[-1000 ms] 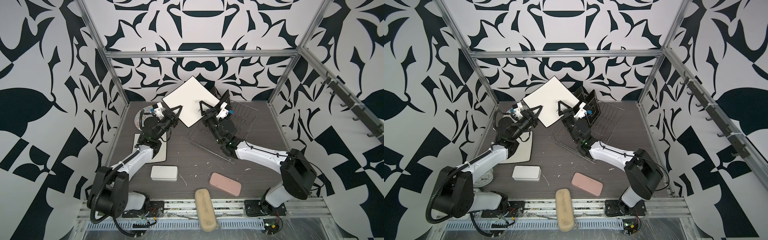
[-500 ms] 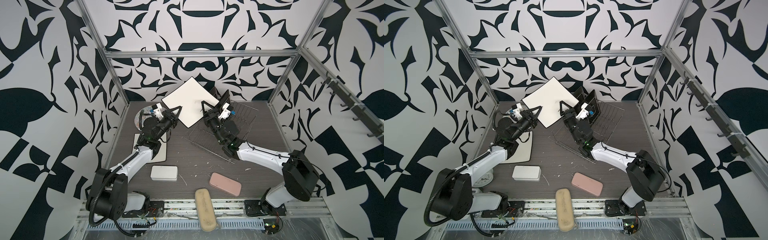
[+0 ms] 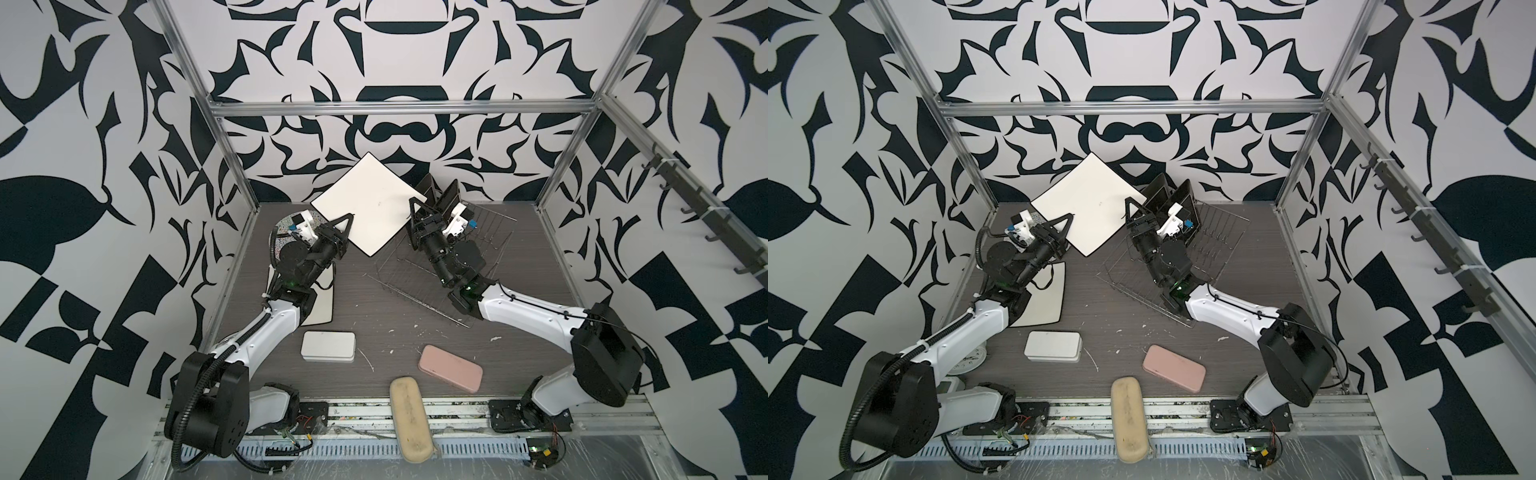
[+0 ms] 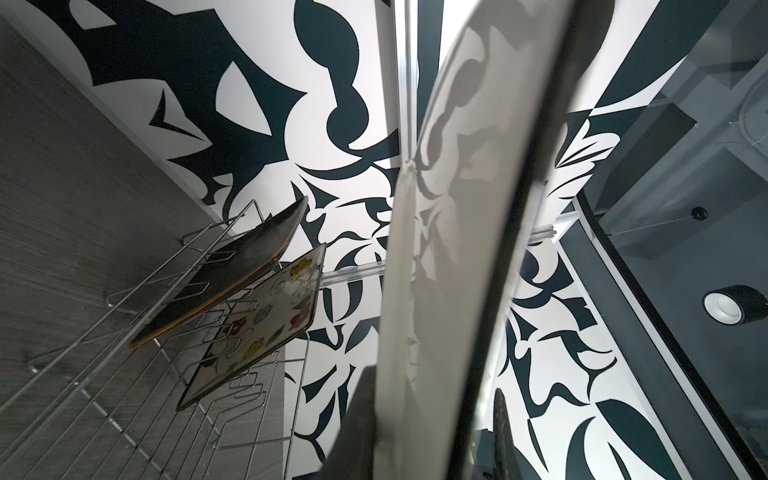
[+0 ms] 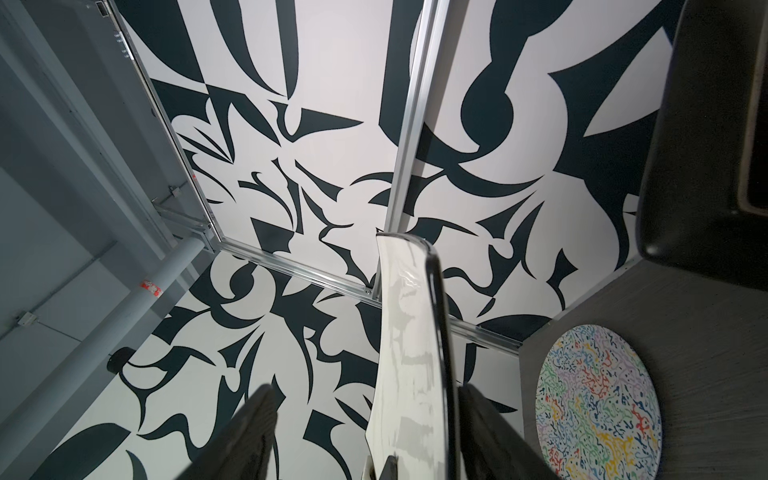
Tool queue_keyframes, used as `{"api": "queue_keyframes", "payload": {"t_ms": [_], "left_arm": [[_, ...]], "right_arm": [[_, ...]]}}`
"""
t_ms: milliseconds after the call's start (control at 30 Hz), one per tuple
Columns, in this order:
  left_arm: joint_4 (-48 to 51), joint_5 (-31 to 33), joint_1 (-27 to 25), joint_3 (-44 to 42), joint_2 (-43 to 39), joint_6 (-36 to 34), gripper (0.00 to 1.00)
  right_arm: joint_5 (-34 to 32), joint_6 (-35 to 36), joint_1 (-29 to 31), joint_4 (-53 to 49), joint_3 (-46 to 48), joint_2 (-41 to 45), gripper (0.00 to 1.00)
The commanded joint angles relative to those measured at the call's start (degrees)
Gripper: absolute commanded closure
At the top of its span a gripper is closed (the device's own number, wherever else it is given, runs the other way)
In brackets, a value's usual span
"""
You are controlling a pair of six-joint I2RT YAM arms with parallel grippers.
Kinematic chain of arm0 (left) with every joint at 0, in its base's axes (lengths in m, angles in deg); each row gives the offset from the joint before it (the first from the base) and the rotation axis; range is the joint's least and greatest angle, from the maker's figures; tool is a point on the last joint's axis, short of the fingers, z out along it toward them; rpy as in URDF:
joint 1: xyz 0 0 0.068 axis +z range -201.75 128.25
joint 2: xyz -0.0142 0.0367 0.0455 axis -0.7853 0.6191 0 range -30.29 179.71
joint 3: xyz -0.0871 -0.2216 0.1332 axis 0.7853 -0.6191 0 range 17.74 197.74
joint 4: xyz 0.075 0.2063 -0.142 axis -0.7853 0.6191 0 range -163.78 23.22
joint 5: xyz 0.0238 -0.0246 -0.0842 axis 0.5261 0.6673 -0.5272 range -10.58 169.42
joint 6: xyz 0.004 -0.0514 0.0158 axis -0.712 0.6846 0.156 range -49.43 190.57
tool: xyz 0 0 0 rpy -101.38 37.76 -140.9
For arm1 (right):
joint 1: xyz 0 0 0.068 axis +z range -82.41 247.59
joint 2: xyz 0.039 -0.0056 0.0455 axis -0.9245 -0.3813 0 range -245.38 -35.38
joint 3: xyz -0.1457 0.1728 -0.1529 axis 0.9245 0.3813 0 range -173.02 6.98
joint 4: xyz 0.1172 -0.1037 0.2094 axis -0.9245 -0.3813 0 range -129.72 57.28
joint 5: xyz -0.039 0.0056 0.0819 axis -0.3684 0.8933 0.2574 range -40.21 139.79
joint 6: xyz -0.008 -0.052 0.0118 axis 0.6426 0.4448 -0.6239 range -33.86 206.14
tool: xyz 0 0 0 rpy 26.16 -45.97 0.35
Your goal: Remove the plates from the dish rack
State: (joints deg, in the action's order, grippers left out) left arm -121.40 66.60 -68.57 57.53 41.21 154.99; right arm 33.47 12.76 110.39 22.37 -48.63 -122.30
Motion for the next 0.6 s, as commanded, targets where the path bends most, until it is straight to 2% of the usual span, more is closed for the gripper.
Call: {"api": "queue_keyframes", "payload": {"t_ms": [0,567], "left_arm": [[-9.93,2.27,1.28,0.65,-4.8,-0.48,1.0],[2.21,7.73,6.66,-5.18,-18.35,-4.67,1.0]], "right_arm": [[-0.25,-0.22,-0.44,3.26,-0.13,3.5,0.29],[-0.09,0.14,-1.28,1.51,1.17,5.17,0.28]]}}
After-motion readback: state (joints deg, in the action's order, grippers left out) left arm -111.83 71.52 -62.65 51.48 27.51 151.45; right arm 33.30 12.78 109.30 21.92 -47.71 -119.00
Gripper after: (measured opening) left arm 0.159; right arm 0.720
